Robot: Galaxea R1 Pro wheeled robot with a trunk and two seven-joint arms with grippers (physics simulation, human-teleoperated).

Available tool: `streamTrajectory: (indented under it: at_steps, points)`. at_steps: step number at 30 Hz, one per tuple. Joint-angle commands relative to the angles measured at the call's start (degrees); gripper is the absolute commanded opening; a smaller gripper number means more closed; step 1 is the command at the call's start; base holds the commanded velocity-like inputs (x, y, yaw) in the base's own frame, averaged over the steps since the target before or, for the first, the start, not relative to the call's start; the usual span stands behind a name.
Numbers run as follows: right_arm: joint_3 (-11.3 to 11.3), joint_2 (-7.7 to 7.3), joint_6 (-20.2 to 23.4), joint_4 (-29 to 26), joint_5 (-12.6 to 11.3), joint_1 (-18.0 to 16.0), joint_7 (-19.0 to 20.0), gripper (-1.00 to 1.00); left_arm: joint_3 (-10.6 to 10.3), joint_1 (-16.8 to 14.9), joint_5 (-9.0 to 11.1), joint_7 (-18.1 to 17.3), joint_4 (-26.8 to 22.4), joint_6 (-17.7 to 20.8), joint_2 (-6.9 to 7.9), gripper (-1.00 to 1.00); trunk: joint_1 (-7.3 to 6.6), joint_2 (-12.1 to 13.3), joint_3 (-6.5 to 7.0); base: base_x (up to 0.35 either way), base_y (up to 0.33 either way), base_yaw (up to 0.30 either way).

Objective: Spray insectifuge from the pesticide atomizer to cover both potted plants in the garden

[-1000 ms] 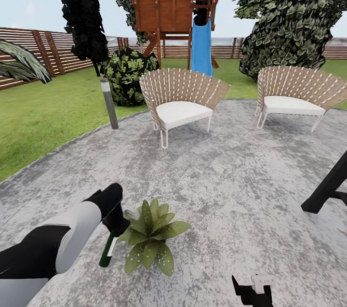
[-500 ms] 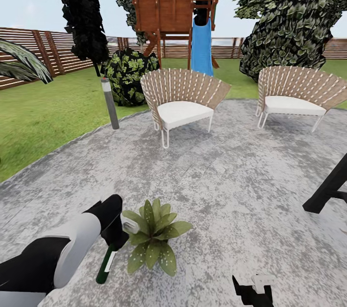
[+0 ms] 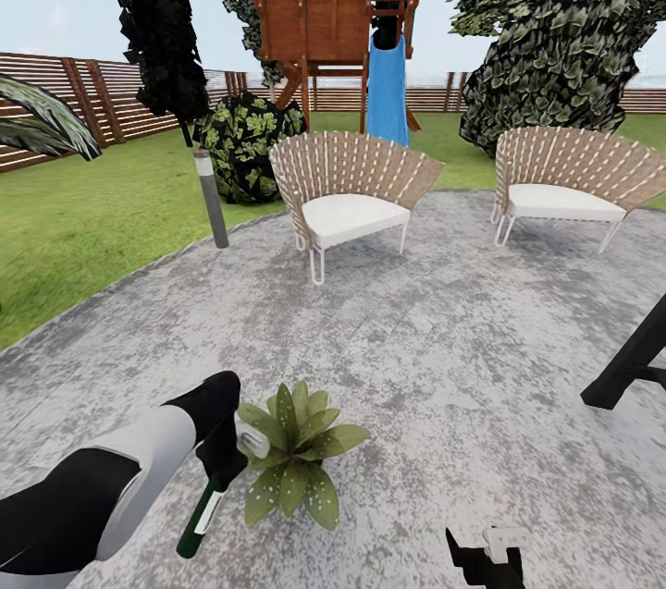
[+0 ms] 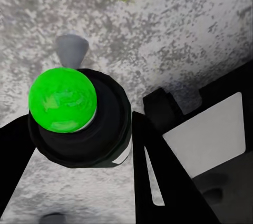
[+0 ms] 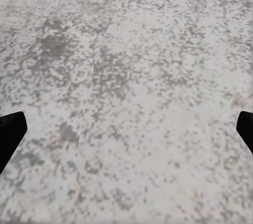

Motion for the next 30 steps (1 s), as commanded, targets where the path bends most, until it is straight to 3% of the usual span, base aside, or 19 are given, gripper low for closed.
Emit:
streamTrajectory:
  at_steps: [1,6,12,21,30]
  points:
    - [0.1,-0.01,-0.1,0.0,-0.6,0.0,0.5,1.0,0.0,0.0,-0.6,-0.7,-0.1,0.3,0.08,-1.0,-0.01,0.0,-0.05,0.0,0.037,0.0]
    - [0.1,-0.01,-0.1,0.0,-0.6,0.0,0.5,1.0,0.3,0.0,-0.4,-0.8,-0.2,0.5,0.9,-1.0,-0.01,0.0,-0.05,0.0,0.192,-0.021]
    - [0.1,-0.01,-0.1,0.0,-0.6,0.0,0.5,1.0,0.4,-0.1,-0.2,-0.8,-0.3,0.6,1.44,-1.0,-0.01,0.0,-0.05,0.0,0.244,-0.256]
    - [0.1,0.11,-0.1,-0.1,-0.7,0.0,0.5,1.0,0.4,-0.1,-0.2,-0.6,-0.2,0.6,1.38,-1.0,-0.01,0.0,-0.05,0.0,0.033,-0.099]
    - [0.1,-0.31,-0.1,0.0,-0.7,0.0,0.4,1.0,0.4,-0.3,-0.5,-0.3,-0.5,0.6,1.38,-1.0,-0.01,0.0,-0.05,-0.233,0.171,0.0]
